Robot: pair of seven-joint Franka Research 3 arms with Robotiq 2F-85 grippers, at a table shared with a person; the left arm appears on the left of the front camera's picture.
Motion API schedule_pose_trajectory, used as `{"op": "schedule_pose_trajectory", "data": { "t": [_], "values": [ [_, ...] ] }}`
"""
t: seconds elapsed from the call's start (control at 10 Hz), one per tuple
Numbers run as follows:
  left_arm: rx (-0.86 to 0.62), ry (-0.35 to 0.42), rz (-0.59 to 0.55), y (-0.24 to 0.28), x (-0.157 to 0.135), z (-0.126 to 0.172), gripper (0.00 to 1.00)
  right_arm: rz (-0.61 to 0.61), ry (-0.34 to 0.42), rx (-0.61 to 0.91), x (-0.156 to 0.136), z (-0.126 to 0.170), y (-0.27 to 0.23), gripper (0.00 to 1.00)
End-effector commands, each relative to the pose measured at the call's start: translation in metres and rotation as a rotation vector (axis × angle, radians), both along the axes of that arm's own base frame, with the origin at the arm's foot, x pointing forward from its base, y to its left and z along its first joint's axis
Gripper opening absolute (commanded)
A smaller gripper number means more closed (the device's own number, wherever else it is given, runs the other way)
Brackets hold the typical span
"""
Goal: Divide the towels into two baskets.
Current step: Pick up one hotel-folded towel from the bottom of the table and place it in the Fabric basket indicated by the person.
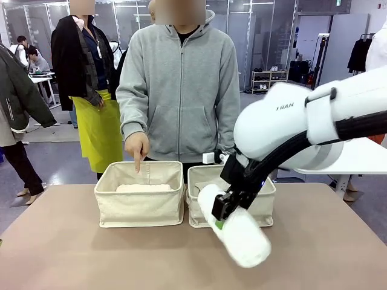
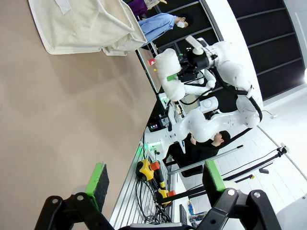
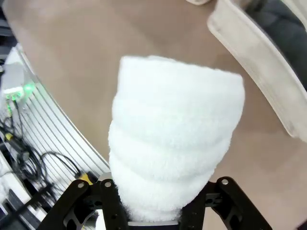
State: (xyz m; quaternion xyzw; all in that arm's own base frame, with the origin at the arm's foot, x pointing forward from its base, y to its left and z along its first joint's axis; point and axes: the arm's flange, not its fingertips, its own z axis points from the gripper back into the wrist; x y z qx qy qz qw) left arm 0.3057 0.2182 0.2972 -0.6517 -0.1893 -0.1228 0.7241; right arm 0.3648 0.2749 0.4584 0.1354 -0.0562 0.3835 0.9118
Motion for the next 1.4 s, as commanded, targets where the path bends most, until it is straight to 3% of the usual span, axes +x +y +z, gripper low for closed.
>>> {"op": "schedule_pose_trajectory", "data": {
  "t": [0.0,0.1,0.2,0.3,0.5,0.6,1.0,1.1,1.3],
  "values": [
    [0.003,-0.008,0.003,0.001,-0.003,0.004,1.0,0.368,-0.111,-0.118,0.008,0.012,0.005,0.25],
    [0.003,-0.008,0.003,0.001,-0.003,0.004,1.0,0.555,-0.209,-0.206,0.008,0.013,0.009,0.25],
    [0.003,-0.008,0.003,0.001,-0.003,0.004,1.0,0.644,-0.214,-0.225,0.001,0.012,0.018,0.25],
    [0.003,-0.008,0.003,0.001,-0.003,0.004,1.0,0.67,-0.211,-0.248,-0.002,0.011,0.022,0.25],
    [0.003,-0.008,0.003,0.001,-0.003,0.004,1.0,0.699,-0.225,-0.152,-0.007,0.016,0.016,0.25],
    [0.003,-0.008,0.003,0.001,-0.003,0.004,1.0,0.667,-0.175,-0.245,-0.006,0.011,0.025,0.25],
    [0.003,-0.008,0.003,0.001,-0.003,0.004,1.0,0.667,-0.175,-0.245,-0.006,0.011,0.025,0.25],
    [0.003,-0.008,0.003,0.001,-0.003,0.004,1.0,0.69,-0.18,-0.231,-0.004,0.01,0.024,0.36],
    [0.003,-0.008,0.003,0.001,-0.003,0.004,1.0,0.828,-0.232,-0.322,0.024,0.038,0.072,0.36]
  ]
}}
